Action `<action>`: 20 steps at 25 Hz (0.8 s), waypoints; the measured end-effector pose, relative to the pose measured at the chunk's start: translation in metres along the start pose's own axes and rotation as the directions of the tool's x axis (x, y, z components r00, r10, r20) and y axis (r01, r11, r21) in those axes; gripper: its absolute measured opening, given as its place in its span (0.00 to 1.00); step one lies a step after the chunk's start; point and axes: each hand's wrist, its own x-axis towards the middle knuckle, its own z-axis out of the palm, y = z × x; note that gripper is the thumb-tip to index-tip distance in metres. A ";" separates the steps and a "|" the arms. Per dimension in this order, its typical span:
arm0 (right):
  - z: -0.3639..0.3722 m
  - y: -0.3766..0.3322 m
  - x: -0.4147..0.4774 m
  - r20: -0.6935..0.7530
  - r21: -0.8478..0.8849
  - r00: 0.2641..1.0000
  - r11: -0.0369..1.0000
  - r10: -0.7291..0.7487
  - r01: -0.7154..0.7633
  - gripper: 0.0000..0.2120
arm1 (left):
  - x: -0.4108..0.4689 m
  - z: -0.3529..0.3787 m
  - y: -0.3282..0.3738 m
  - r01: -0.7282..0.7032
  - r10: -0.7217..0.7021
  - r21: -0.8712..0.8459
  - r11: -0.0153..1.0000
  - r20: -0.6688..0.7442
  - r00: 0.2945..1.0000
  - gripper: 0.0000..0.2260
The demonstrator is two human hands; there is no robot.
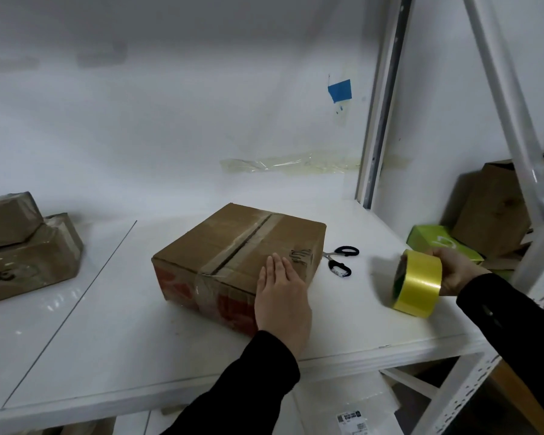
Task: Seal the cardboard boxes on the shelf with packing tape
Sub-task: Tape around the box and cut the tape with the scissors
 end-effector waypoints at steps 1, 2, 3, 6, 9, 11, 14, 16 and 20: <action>0.000 0.000 0.000 0.012 -0.021 1.000 1.000 -0.005 0.005 0.12 | -0.001 0.001 -0.002 0.001 -0.002 -0.020 1.000 -0.035 0.999 0.26; -0.001 -0.001 0.001 0.020 -0.046 1.000 0.999 -0.005 0.006 0.16 | 0.000 0.000 -0.004 -0.011 0.009 -0.032 0.999 -0.060 0.998 0.25; -0.001 -0.001 0.003 0.038 -0.045 0.999 0.999 0.012 -0.010 0.21 | 0.001 0.001 -0.006 -0.029 0.027 -0.023 0.999 -0.078 0.997 0.23; -0.003 -0.003 0.010 0.047 -0.006 0.997 0.998 0.066 -0.066 0.29 | 0.001 0.000 -0.010 -0.069 0.069 0.006 0.998 -0.012 0.998 0.22; -0.005 -0.005 0.011 0.061 -0.077 0.993 0.992 0.100 -0.096 0.26 | -0.001 -0.003 -0.010 -0.075 0.075 -0.037 0.996 0.000 0.997 0.24; -0.004 -0.006 0.010 0.038 -0.112 0.994 0.989 0.098 -0.093 0.24 | -0.001 -0.004 -0.011 -0.086 0.086 -0.059 0.995 -0.005 0.996 0.24; -0.002 -0.007 0.002 -0.018 -0.189 0.998 0.980 0.057 -0.060 0.15 | 0.000 -0.006 -0.014 -0.097 0.099 -0.080 0.992 0.014 0.995 0.25; -0.003 -0.008 -0.003 -0.013 -0.223 0.998 0.973 0.062 -0.063 0.13 | 0.000 -0.006 -0.014 -0.099 0.101 -0.102 0.990 0.011 0.995 0.25; 0.002 -0.006 -0.020 0.011 -0.231 0.995 0.969 0.095 -0.090 0.08 | -0.003 -0.008 -0.014 -0.093 0.100 -0.137 0.986 0.045 0.994 0.25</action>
